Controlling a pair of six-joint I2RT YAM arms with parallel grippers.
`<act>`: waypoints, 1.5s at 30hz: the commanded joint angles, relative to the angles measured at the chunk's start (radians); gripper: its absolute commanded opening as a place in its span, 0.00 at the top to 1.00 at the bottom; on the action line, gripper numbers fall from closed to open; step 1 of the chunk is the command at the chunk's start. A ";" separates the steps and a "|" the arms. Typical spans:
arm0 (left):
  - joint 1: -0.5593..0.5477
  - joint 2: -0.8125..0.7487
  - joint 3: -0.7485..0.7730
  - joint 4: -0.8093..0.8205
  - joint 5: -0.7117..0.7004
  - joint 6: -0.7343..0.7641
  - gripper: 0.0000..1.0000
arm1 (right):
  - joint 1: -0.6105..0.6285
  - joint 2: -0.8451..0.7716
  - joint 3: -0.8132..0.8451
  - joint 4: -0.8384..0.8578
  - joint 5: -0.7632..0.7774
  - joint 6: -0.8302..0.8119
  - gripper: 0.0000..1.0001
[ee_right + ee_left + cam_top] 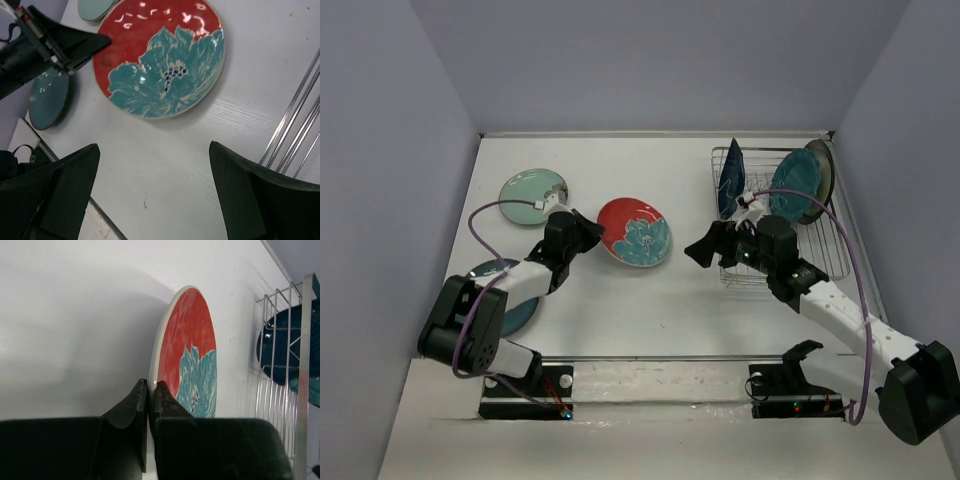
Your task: Load the plates into the dish rack
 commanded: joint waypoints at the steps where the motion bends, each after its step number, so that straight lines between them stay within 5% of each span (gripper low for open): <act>1: -0.011 -0.243 -0.100 0.159 0.093 -0.056 0.94 | 0.001 0.049 0.066 0.062 -0.017 0.031 0.04; 12: -0.015 -0.674 -0.248 0.027 0.223 -0.067 0.94 | 0.021 0.167 0.066 0.153 -0.126 0.104 0.03; 26: -0.061 -0.733 -0.203 0.040 0.363 -0.090 0.94 | 0.070 0.279 0.040 0.263 -0.190 0.140 0.06; 28: -0.073 -0.722 -0.186 0.043 0.374 -0.082 0.94 | 0.070 0.288 0.019 0.353 -0.226 0.172 0.17; 32: -0.083 -0.724 -0.169 0.043 0.383 -0.070 0.93 | 0.070 0.273 -0.009 0.447 -0.256 0.210 0.78; 34: -0.086 -0.724 -0.157 0.043 0.398 -0.053 0.83 | 0.070 0.252 -0.012 0.456 -0.256 0.224 0.93; 36: -0.086 -0.728 -0.148 0.027 0.399 -0.038 0.70 | 0.070 0.226 -0.012 0.455 -0.246 0.236 0.93; 37: -0.087 -0.730 -0.134 0.013 0.391 -0.027 0.52 | 0.070 0.186 -0.007 0.441 -0.223 0.241 0.93; 40: -0.089 -0.748 -0.082 -0.097 0.362 0.042 0.24 | 0.070 0.109 0.044 0.331 -0.116 0.215 0.93; 45: -0.090 -0.805 0.045 -0.329 0.271 0.160 0.03 | 0.048 -0.084 0.153 0.097 0.197 0.121 0.93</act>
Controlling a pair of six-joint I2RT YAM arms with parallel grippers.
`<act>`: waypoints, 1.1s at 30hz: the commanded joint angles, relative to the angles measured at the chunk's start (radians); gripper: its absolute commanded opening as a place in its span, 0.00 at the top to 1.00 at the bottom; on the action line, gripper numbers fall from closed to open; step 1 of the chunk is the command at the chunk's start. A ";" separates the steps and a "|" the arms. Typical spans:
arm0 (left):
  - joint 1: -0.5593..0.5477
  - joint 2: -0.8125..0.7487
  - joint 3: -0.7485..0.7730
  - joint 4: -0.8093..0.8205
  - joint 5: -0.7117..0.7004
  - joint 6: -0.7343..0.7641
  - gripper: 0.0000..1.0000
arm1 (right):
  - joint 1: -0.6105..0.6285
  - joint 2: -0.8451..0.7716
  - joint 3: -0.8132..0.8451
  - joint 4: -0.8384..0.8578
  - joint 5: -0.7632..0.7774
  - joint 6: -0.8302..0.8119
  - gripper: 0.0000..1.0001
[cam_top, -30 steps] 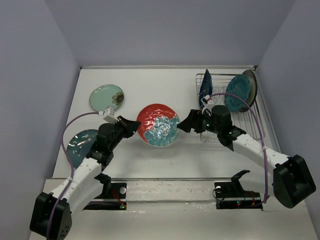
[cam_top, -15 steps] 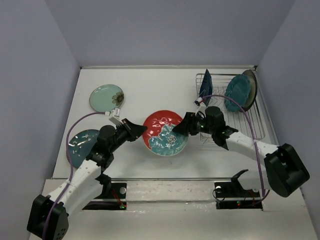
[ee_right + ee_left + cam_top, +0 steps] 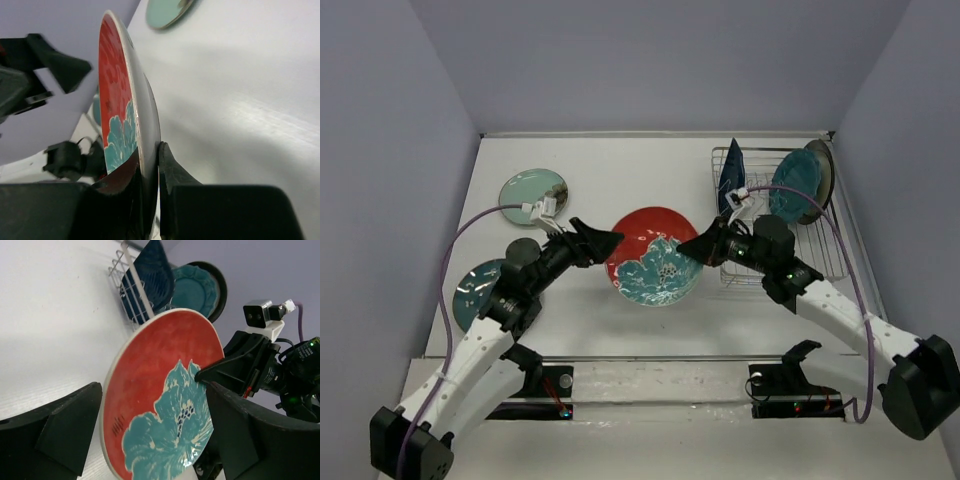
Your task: Load the plates into the dish rack
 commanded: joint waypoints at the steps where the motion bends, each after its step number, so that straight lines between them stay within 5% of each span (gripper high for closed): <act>1: -0.005 -0.080 0.153 -0.087 -0.051 0.131 0.01 | -0.036 -0.153 0.159 -0.126 0.329 -0.095 0.93; 13: -0.003 -0.226 0.189 -0.419 -0.199 0.368 0.01 | -0.315 -0.216 0.443 -0.355 0.632 -0.303 0.93; 25: -0.003 -0.238 0.191 -0.425 -0.156 0.397 0.01 | -0.347 -0.025 0.656 -0.335 0.951 -0.532 0.93; 33: -0.001 -0.242 0.188 -0.422 -0.150 0.400 0.01 | -0.347 0.118 0.654 -0.262 0.967 -0.608 0.93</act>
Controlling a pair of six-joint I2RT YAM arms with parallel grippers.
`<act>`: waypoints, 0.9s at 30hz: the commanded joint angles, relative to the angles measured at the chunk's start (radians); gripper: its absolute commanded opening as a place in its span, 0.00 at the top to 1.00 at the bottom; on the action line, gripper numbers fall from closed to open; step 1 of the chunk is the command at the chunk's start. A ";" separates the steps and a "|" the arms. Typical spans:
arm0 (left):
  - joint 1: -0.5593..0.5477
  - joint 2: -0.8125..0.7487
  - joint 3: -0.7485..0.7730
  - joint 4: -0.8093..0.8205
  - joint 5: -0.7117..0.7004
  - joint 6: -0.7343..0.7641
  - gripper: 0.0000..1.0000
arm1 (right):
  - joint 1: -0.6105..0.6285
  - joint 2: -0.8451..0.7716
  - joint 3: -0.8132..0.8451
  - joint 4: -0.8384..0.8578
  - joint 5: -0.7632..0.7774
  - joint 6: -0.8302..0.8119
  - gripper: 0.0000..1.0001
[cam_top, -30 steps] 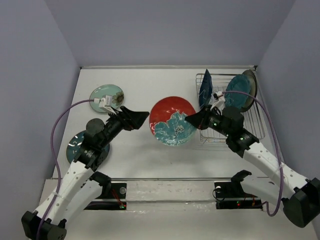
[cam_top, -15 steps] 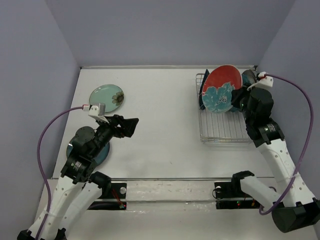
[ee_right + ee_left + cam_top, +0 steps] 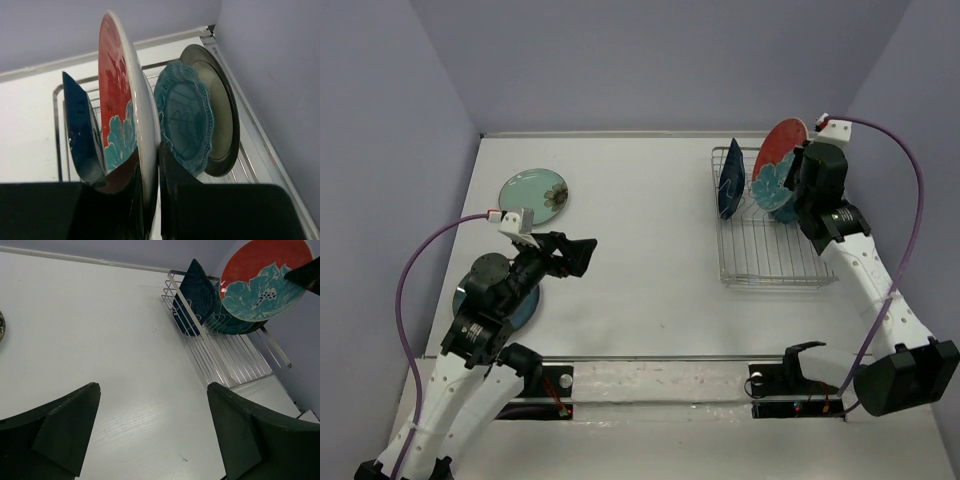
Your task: Load the plates into the dish rack
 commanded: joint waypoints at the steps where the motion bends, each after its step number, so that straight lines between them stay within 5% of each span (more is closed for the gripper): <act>1: -0.003 -0.002 -0.006 0.021 0.020 0.025 0.01 | -0.005 0.033 0.086 0.279 0.051 -0.047 0.93; 23: 0.028 0.036 -0.007 0.016 0.016 0.019 0.01 | -0.005 0.366 0.059 0.310 -0.090 -0.083 0.93; 27: 0.032 0.061 -0.004 0.016 0.014 0.019 0.01 | -0.005 0.354 0.039 0.310 -0.102 -0.037 0.80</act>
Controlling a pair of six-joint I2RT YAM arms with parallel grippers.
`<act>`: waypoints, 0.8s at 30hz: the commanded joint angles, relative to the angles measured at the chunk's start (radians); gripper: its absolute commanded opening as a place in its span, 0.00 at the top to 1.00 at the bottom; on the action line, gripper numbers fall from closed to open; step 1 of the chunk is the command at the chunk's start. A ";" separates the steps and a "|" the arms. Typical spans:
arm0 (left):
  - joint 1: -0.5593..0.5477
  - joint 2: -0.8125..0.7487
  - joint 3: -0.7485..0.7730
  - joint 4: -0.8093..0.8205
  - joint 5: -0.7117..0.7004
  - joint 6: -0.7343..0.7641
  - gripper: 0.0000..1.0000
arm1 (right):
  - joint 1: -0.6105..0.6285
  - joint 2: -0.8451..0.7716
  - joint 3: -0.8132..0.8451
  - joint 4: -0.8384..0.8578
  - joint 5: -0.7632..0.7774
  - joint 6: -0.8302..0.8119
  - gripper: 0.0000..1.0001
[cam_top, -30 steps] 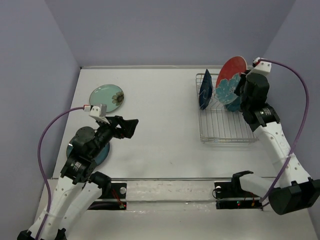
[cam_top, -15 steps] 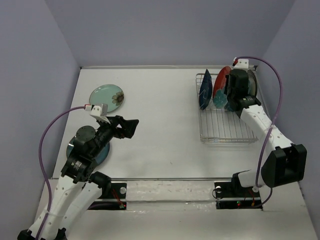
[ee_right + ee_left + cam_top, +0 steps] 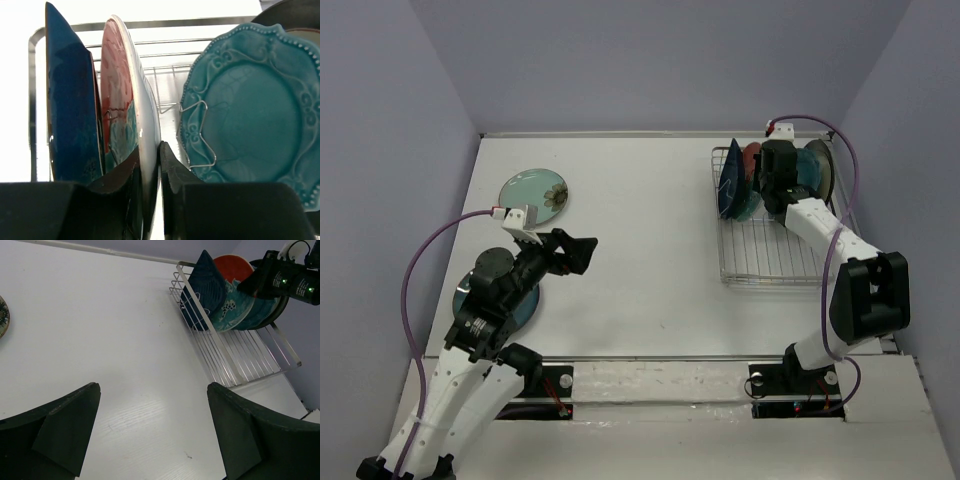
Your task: Load the plates into the dish rack
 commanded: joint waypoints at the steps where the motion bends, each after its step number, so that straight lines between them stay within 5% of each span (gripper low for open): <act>1: 0.012 0.031 -0.004 0.022 0.002 0.014 0.01 | -0.006 -0.057 0.025 0.154 -0.007 0.057 0.77; 4: 0.015 0.050 -0.001 0.024 -0.004 0.014 0.01 | -0.006 -0.083 0.008 0.147 -0.006 0.084 0.54; 5: 0.015 0.054 0.000 0.025 -0.008 0.014 0.01 | -0.006 -0.092 0.006 0.136 0.000 0.094 0.40; 8: 0.019 0.089 0.005 0.039 -0.040 0.008 0.01 | -0.006 -0.149 -0.003 0.076 -0.016 0.156 0.23; 18: 0.176 0.315 0.017 0.087 0.032 -0.052 0.02 | -0.006 -0.478 -0.174 0.024 -0.334 0.344 0.16; 24: 0.344 0.437 0.005 0.182 0.032 -0.170 0.02 | -0.006 -0.654 -0.409 0.278 -0.725 0.504 0.16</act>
